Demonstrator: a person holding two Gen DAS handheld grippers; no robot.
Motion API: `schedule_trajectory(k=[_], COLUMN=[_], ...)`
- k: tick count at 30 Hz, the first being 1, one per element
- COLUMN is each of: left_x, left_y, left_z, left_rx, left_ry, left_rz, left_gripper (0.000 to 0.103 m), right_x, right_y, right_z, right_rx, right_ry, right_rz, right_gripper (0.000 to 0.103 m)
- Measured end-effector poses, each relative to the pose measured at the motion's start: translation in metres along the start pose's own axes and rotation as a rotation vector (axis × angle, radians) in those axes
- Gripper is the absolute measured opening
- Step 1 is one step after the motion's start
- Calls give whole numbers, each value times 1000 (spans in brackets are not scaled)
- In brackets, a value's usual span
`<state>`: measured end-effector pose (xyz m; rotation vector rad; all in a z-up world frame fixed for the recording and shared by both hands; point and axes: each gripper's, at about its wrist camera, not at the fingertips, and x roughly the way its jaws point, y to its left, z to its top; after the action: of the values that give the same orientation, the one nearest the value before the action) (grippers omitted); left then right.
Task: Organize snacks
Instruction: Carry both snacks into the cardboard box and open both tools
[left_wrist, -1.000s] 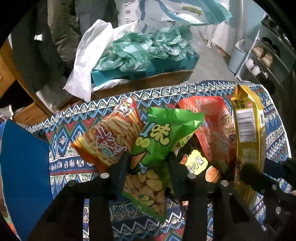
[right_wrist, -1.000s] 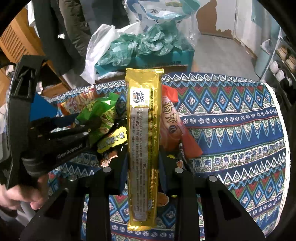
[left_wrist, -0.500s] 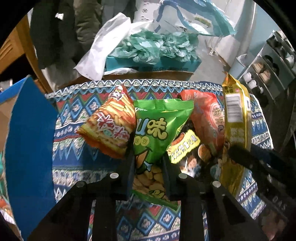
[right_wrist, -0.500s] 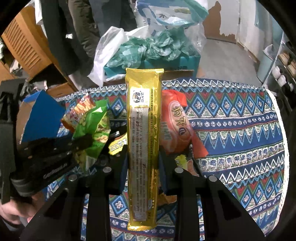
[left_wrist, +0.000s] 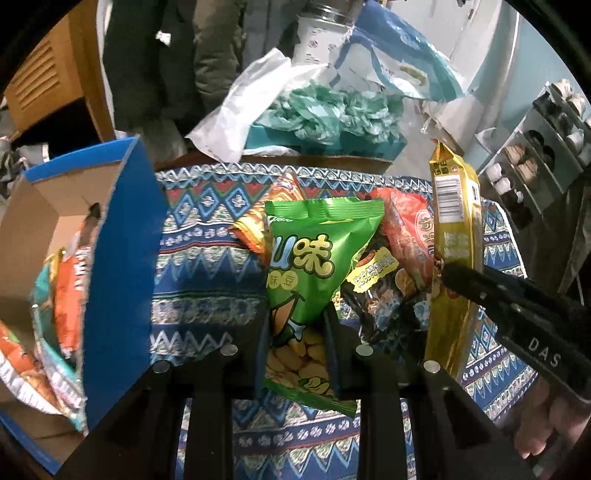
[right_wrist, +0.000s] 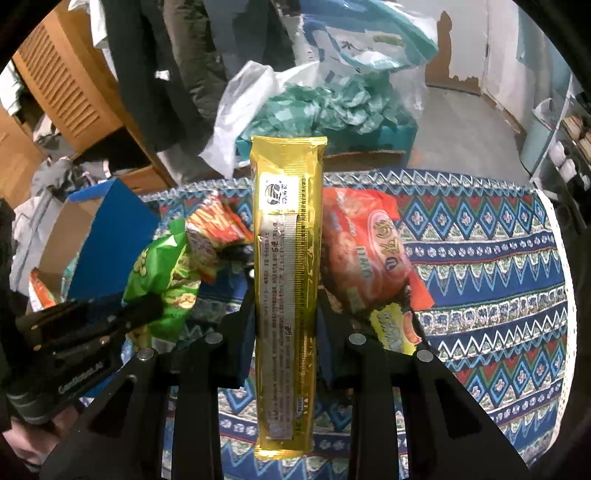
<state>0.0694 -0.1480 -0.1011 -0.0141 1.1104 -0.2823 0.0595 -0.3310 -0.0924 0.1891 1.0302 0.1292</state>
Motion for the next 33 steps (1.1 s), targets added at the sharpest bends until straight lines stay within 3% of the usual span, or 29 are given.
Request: schedule_trajectory(k=[19, 33], left_x=[-89, -133], left_y=[46, 136], left_z=[-4, -12], left_rx=[-62, -214], left_ry=[-103, -157], left_rz=[18, 48], left_gripper=[26, 26], right_x=[-41, -51], right_y=[79, 174], right_z=[11, 33], right_rx=[-88, -174], right_ry=[-57, -72], right_rz=[82, 208], right_gripper=[27, 27])
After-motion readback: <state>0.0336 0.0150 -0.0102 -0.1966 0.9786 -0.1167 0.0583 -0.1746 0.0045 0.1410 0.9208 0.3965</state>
